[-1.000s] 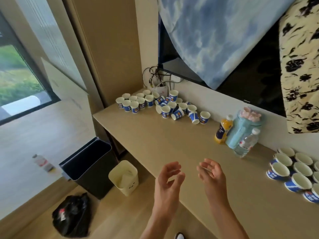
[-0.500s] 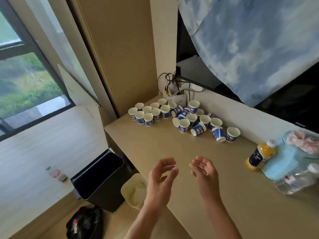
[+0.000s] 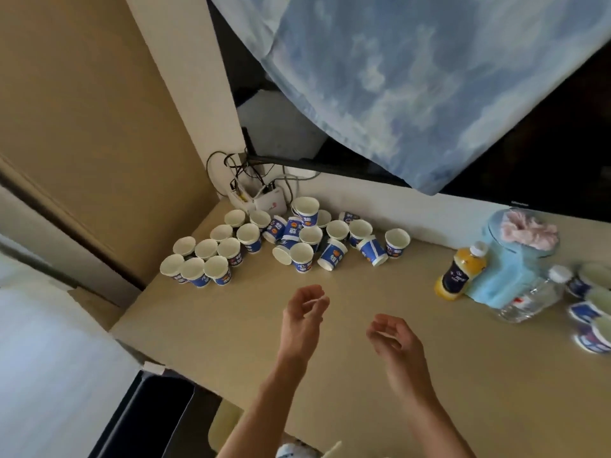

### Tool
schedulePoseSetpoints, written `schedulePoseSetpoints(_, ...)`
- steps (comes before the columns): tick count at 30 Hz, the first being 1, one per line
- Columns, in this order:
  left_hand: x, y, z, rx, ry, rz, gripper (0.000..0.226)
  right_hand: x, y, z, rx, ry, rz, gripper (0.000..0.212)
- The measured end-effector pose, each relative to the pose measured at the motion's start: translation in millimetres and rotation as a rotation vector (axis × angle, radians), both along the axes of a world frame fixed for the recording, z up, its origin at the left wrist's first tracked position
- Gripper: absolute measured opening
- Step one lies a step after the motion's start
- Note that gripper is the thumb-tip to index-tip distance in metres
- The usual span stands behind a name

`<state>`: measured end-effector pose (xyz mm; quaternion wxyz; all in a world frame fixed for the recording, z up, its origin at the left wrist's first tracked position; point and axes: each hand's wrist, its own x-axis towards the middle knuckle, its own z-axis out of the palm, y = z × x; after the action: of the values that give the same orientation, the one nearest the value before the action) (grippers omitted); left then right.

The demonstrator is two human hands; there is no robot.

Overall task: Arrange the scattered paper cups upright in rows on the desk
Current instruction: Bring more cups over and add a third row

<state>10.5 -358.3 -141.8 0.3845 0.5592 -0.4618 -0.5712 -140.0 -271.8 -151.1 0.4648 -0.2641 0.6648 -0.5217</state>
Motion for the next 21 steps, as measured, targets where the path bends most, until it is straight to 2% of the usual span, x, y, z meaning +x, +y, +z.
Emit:
schedulePoseSetpoints(6, 5.1, -120.9, -25.4, -0.057, -0.203, -0.109, 0.019, 14.2, -28.5, -9.7, 0.045, 0.028, -0.18, 0.023)
schedulePoseSetpoints(11, -4.5, -220.1, -43.4, -0.282, -0.535, -0.24, 0.04, 32.4, -39.8, -17.7, 0.098, 0.073, -0.214, 0.023)
schedulePoseSetpoints(17, -14.4, -303.0, -63.9, -0.327, -0.935, -0.551, 0.068, 44.7, -48.4, -25.0, 0.181, 0.091, -0.248, 0.026)
schedulePoseSetpoints(21, -17.2, -322.0, -72.4, -0.373, -1.006, -0.602, 0.055, 41.0, -50.9, -27.4, 0.196, 0.106, -0.267, 0.024)
